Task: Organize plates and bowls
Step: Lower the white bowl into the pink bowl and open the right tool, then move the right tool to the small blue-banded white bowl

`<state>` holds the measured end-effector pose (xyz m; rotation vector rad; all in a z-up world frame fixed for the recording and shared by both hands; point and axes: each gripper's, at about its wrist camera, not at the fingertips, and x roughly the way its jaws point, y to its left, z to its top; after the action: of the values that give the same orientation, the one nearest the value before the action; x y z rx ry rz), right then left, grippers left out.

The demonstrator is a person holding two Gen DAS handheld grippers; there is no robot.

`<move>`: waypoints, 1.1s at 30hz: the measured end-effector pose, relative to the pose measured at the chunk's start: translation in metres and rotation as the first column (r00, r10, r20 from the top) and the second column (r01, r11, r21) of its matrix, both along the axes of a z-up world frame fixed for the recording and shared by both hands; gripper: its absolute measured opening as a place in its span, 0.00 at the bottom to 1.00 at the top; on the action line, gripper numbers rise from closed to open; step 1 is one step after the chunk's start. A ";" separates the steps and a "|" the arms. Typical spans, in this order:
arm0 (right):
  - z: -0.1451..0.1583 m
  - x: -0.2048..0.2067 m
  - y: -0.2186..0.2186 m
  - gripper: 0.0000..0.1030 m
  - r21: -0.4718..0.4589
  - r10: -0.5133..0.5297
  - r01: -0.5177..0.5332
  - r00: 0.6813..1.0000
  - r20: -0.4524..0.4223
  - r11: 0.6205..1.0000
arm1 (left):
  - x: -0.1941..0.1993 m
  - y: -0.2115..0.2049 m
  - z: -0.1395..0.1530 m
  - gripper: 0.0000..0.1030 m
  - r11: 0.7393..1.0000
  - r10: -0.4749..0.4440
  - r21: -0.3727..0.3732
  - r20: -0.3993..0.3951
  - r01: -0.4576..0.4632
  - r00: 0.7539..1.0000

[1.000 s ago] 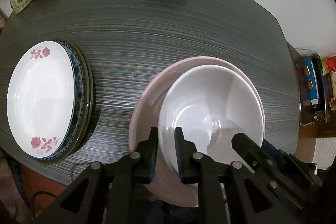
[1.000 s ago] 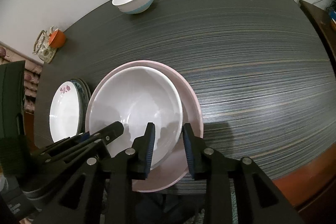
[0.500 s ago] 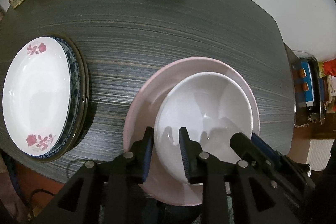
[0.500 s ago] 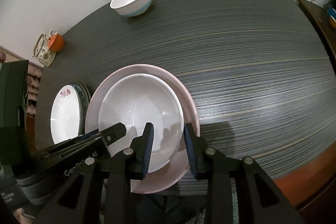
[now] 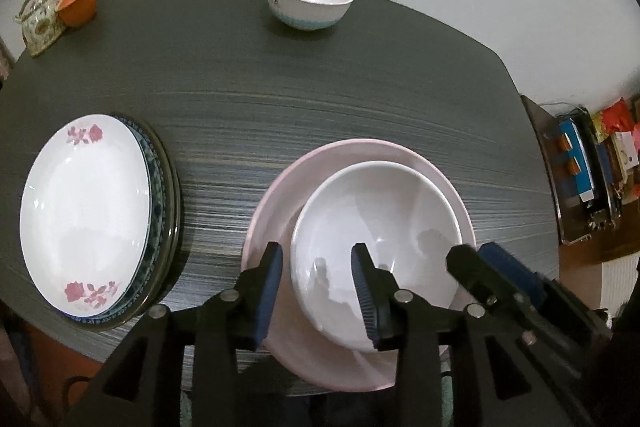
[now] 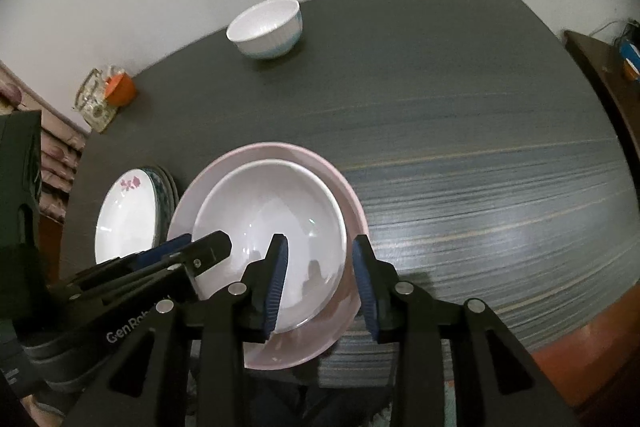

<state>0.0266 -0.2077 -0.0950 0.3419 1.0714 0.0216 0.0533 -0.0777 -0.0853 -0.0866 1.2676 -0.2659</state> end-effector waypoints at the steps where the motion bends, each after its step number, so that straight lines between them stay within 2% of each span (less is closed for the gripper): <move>1: 0.001 -0.002 -0.002 0.33 0.001 -0.004 0.004 1.000 0.015 1.000 | -0.002 -0.001 0.000 0.37 1.000 -0.003 -0.007 0.008 0.003 1.000; 6: 0.006 -0.009 -0.011 0.37 0.022 -0.017 0.015 0.996 0.089 1.000 | -0.008 -0.001 0.007 0.41 1.000 -0.024 -0.012 0.077 0.025 0.997; 9: 0.009 -0.010 -0.010 0.37 0.009 -0.011 0.010 0.994 0.110 1.000 | -0.010 -0.002 0.009 0.41 1.000 -0.026 -0.007 0.089 0.026 0.996; 16: 0.015 -0.013 -0.005 0.41 -0.038 -0.007 0.012 0.992 0.125 0.999 | -0.018 -0.002 0.014 0.41 1.000 -0.012 0.006 0.121 0.011 0.993; 18: 0.016 -0.014 -0.004 0.48 -0.055 -0.009 0.016 0.992 0.127 0.998 | -0.021 -0.001 0.016 0.41 1.000 -0.011 0.009 0.142 0.010 0.990; 20: 0.018 -0.014 -0.003 0.51 -0.076 -0.005 0.015 0.991 0.135 0.997 | -0.022 0.001 0.018 0.41 1.000 -0.010 0.011 0.154 0.008 0.988; 28: 0.029 -0.013 -0.005 0.51 -0.096 0.007 0.010 0.985 0.171 0.995 | -0.017 0.012 0.026 0.41 0.999 0.037 0.010 0.194 -0.039 0.980; 33: 0.032 -0.005 -0.008 0.56 -0.122 0.013 0.009 0.985 0.173 0.993 | -0.004 0.019 0.026 0.41 0.997 0.065 0.019 0.201 -0.071 0.977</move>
<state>0.0215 -0.2160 -0.0629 0.2238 0.8953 -0.0122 0.0494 -0.0585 -0.0592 -0.0787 1.0654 -0.1936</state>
